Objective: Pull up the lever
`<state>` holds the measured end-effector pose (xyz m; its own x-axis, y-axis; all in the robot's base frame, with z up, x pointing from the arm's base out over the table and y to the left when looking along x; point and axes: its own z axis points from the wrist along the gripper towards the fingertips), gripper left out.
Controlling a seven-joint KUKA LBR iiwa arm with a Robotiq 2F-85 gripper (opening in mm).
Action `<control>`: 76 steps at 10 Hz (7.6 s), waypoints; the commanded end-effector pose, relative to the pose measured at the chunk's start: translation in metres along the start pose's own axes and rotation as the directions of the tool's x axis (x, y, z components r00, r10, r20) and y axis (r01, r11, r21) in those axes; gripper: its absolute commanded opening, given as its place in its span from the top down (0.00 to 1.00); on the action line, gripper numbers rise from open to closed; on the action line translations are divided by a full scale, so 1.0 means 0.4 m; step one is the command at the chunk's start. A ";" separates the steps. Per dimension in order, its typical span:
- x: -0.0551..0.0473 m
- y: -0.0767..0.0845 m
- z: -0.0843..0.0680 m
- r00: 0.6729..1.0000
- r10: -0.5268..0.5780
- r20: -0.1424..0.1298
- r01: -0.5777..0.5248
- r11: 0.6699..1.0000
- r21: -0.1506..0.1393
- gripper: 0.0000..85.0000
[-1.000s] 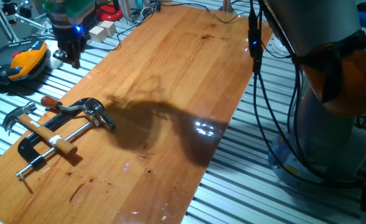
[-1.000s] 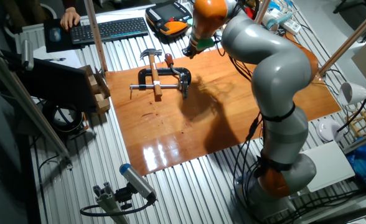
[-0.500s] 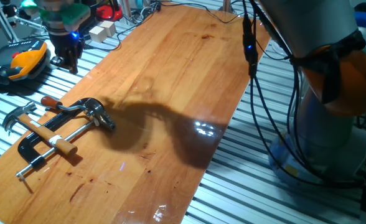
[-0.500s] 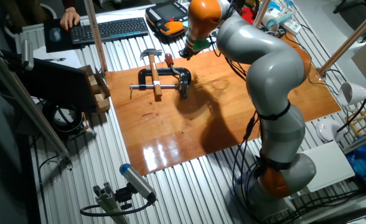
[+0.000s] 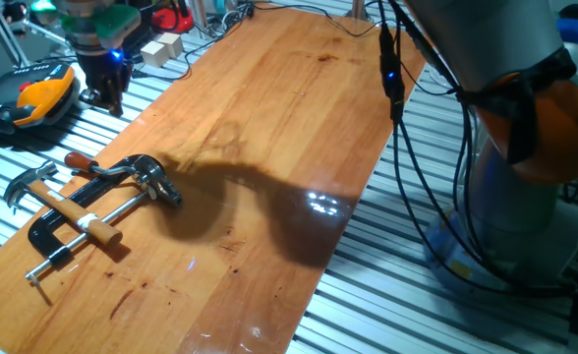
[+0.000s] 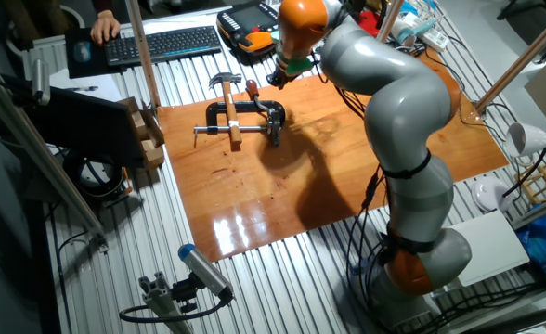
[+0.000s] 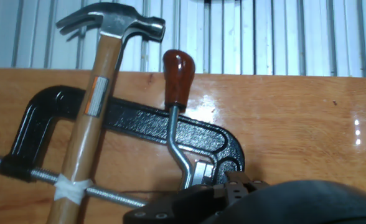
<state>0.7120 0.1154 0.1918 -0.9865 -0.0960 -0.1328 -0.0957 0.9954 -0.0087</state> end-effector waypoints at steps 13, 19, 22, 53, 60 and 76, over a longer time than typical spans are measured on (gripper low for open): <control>-0.022 0.020 0.026 0.995 -0.081 0.064 0.079 0.996 0.038 1.00; -0.060 0.077 0.137 0.997 -0.020 0.077 0.019 1.000 0.020 1.00; -0.065 0.096 0.154 0.997 0.003 0.075 -0.005 1.000 0.027 1.00; -0.081 0.129 0.291 0.996 0.056 0.075 -0.054 0.998 -0.025 0.60; -0.081 0.127 0.293 0.995 0.052 0.086 -0.052 0.999 -0.002 0.60; -0.086 0.119 0.324 0.985 0.094 0.143 -0.100 0.994 0.034 0.60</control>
<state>0.7587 0.1664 0.0670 -0.9620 -0.0001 -0.2730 0.0082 0.9995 -0.0291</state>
